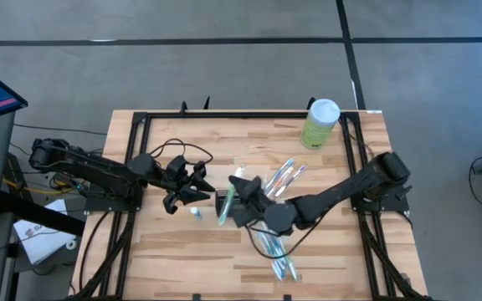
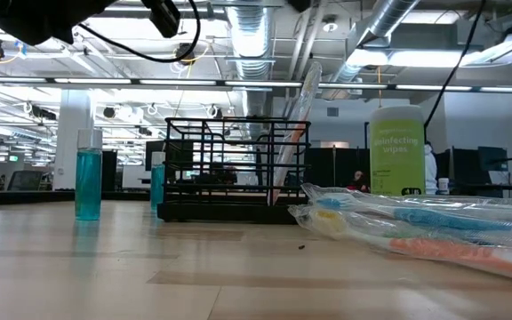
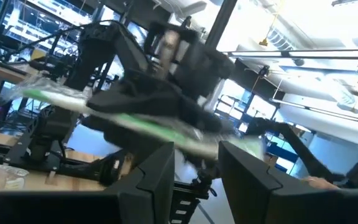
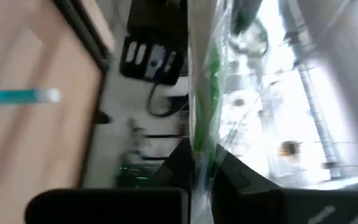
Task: Pick & Place toothbrushing station
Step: Put the green toothbrush into the mesh
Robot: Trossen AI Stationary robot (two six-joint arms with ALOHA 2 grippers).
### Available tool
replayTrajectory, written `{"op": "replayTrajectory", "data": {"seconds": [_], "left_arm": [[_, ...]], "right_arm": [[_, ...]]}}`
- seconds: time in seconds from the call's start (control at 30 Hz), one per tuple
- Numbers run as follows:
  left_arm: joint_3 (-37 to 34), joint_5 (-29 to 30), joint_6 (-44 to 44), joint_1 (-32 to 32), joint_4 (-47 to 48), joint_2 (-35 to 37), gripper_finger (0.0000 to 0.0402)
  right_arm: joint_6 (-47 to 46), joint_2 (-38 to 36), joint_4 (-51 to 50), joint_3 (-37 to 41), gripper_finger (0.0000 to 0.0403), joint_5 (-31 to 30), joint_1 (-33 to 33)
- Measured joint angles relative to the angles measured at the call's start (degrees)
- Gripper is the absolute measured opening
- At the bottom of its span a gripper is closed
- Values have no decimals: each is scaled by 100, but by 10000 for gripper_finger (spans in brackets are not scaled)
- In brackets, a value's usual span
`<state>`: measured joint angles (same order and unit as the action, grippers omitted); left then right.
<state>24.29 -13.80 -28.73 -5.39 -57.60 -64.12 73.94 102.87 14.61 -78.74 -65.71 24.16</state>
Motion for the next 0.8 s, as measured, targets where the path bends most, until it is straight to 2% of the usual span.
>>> {"op": "replayTrajectory", "data": {"seconds": [0.13, 0.27, 0.4, 0.8], "left_arm": [[0, -1, 8, 0, -5, 0, 118], [2, 0, 140, 0, -28, 0, 116], [1, 37, 189, 0, -35, 0, 116], [1, 44, 338, 0, -32, 0, 116]], "right_arm": [[-2770, -787, -2071, 0, 14, 972, 20], [-4582, -1378, -3026, 6, 14, 1890, 16], [-5402, -1743, -2937, 267, 14, 2542, 16], [-6774, -2254, -1698, 1642, 14, 3002, -28]]}}
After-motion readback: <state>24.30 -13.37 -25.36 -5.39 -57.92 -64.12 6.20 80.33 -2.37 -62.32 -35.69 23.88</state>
